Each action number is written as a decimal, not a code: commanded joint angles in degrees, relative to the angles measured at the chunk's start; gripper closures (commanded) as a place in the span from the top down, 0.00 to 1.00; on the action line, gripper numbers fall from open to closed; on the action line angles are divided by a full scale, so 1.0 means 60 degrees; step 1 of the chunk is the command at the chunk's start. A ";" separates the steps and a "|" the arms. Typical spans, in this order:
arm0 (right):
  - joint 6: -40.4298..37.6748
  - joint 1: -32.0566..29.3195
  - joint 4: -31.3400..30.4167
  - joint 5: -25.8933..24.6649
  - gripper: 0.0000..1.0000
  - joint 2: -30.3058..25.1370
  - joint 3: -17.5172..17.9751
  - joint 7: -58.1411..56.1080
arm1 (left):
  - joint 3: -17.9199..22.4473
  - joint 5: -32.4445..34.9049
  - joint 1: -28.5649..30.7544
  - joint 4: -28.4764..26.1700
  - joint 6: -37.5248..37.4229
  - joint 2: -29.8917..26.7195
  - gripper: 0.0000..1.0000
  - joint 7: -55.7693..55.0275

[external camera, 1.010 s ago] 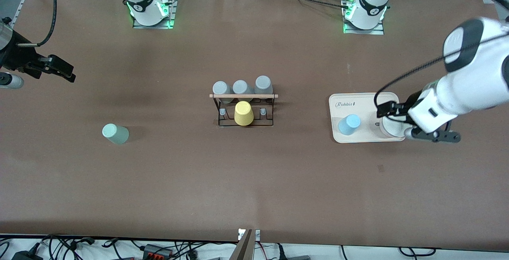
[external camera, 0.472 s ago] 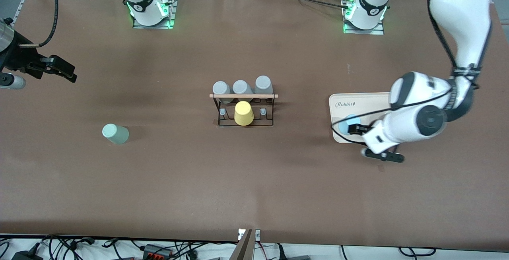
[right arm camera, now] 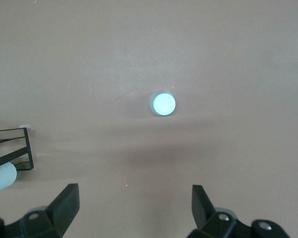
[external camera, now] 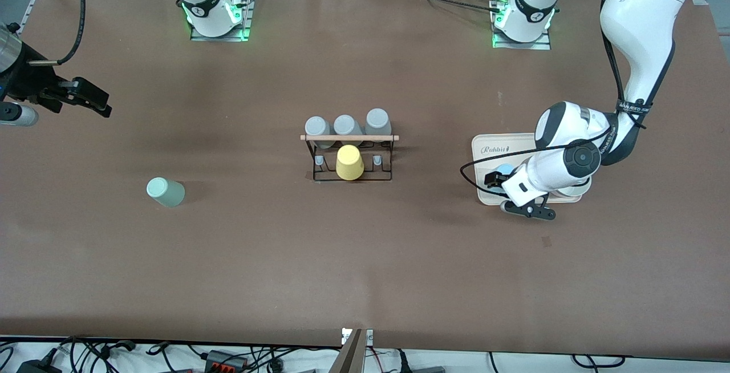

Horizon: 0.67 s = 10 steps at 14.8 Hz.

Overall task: Hang scattered cups on rack with three cups
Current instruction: 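Grasp the light-blue cup with the left gripper and lift it toward the rack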

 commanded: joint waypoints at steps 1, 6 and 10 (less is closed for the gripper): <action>-0.0135 0.0003 0.0161 -0.0004 1.00 -0.0053 0.0049 -0.0002 | -0.0048 0.0213 0.0006 -0.0616 0.0027 -0.0544 1.00 -0.0639; -0.0222 -0.0056 0.0496 0.0084 1.00 -0.0140 -0.0039 -0.0090 | -0.0063 0.0228 0.0036 -0.0925 0.0041 -0.0822 0.81 -0.0612; -0.0398 -0.0027 0.0571 0.0025 1.00 -0.0082 0.0005 0.0013 | -0.0062 0.0227 0.0050 -0.0867 0.0056 -0.0794 0.18 -0.0597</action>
